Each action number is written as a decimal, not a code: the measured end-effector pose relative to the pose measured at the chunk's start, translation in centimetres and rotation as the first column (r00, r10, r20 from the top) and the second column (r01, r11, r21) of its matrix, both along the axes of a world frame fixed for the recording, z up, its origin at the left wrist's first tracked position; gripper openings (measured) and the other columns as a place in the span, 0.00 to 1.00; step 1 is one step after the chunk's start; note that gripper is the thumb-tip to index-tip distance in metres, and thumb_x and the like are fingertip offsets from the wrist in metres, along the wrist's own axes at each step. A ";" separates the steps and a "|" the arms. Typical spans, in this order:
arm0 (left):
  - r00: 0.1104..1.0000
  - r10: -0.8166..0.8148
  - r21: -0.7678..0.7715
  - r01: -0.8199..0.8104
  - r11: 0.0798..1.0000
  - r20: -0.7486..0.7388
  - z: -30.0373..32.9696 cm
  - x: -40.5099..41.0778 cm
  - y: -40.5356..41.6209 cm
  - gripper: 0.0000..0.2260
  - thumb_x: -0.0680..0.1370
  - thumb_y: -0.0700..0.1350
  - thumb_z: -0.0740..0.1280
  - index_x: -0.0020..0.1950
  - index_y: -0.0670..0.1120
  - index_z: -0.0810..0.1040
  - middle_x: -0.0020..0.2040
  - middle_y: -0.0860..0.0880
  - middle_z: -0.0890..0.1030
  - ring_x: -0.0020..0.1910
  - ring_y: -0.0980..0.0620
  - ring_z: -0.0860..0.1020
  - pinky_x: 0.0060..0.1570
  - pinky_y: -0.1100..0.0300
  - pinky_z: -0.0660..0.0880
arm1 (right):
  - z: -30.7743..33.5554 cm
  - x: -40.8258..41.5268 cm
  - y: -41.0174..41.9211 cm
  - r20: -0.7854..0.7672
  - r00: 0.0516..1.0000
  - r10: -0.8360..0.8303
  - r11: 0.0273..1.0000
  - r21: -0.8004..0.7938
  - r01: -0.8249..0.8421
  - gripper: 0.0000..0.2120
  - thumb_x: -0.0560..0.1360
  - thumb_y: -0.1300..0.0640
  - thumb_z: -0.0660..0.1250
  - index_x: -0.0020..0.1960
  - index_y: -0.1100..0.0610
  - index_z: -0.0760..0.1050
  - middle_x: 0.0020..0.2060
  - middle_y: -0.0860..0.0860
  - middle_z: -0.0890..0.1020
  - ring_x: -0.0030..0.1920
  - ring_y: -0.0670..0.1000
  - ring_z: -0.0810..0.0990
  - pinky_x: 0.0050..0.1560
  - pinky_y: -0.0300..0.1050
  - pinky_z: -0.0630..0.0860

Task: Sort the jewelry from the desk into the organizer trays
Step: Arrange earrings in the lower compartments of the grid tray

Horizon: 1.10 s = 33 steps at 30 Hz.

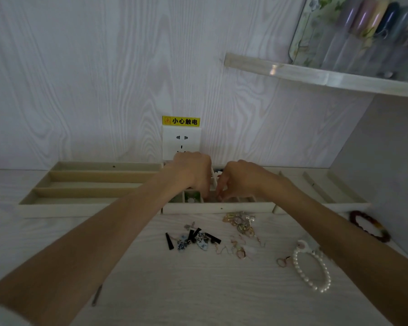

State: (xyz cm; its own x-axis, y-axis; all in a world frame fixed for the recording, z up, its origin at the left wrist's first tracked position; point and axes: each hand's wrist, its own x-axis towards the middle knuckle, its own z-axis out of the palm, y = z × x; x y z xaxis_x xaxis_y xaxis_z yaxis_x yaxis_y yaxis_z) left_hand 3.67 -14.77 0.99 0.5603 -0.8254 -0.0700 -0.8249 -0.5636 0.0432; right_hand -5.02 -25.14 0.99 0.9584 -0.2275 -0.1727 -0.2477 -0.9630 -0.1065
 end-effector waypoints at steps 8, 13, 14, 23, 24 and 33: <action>1.000 0.003 -0.021 -0.003 1.000 0.013 -0.1 -0.2 0.3 0.11 0.68 0.50 0.74 0.46 0.47 0.81 0.42 0.51 0.80 0.46 0.51 0.78 0.43 0.57 0.70 | 2.8 -2.5 0.1 -0.062 0.998 0.007 0.996 0.088 -0.002 0.08 0.70 0.51 0.72 0.49 0.50 0.83 0.35 0.38 0.76 0.41 0.41 0.74 0.44 0.36 0.71; 0.995 -0.014 -0.281 -0.015 0.960 -0.100 0.4 -1.0 2.8 0.07 0.73 0.50 0.71 0.50 0.55 0.83 0.42 0.57 0.78 0.43 0.54 0.76 0.42 0.60 0.68 | 3.5 -7.3 0.9 -0.115 0.992 0.049 0.990 0.140 -0.032 0.08 0.69 0.52 0.73 0.48 0.49 0.83 0.35 0.38 0.78 0.39 0.38 0.75 0.43 0.33 0.70; 0.989 -0.047 -0.335 -0.003 0.942 -0.140 0.4 -1.6 3.4 0.06 0.73 0.51 0.71 0.49 0.56 0.84 0.40 0.58 0.77 0.41 0.55 0.76 0.41 0.61 0.69 | 2.9 -8.1 1.2 -0.125 0.990 0.057 0.991 0.130 -0.040 0.08 0.69 0.51 0.73 0.48 0.47 0.83 0.35 0.38 0.78 0.39 0.39 0.75 0.43 0.34 0.71; 0.858 -0.374 -0.241 0.303 0.922 -0.352 -2.8 -6.6 6.1 0.13 0.77 0.44 0.65 0.59 0.59 0.78 0.60 0.58 0.76 0.57 0.59 0.72 0.59 0.56 0.71 | -2.1 -12.9 2.7 0.128 0.989 -0.070 0.991 0.122 0.054 0.11 0.65 0.41 0.74 0.44 0.45 0.80 0.40 0.41 0.79 0.37 0.37 0.74 0.35 0.28 0.67; 0.856 -0.392 -0.222 0.332 0.917 -0.337 -3.0 -6.8 6.1 0.15 0.78 0.43 0.64 0.61 0.58 0.77 0.63 0.57 0.75 0.60 0.57 0.70 0.61 0.56 0.69 | -2.2 -13.2 2.8 0.133 0.988 -0.073 0.991 0.118 0.057 0.12 0.65 0.41 0.73 0.45 0.46 0.81 0.41 0.41 0.80 0.37 0.37 0.74 0.35 0.28 0.67; 0.847 -0.407 -0.224 0.347 0.911 -0.343 -3.0 -7.9 6.1 0.19 0.76 0.45 0.68 0.66 0.55 0.74 0.64 0.56 0.76 0.59 0.57 0.71 0.61 0.55 0.69 | -2.1 -13.7 3.1 0.194 0.981 -0.018 1.000 0.013 0.016 0.09 0.75 0.49 0.66 0.53 0.45 0.81 0.43 0.39 0.80 0.35 0.37 0.70 0.34 0.25 0.62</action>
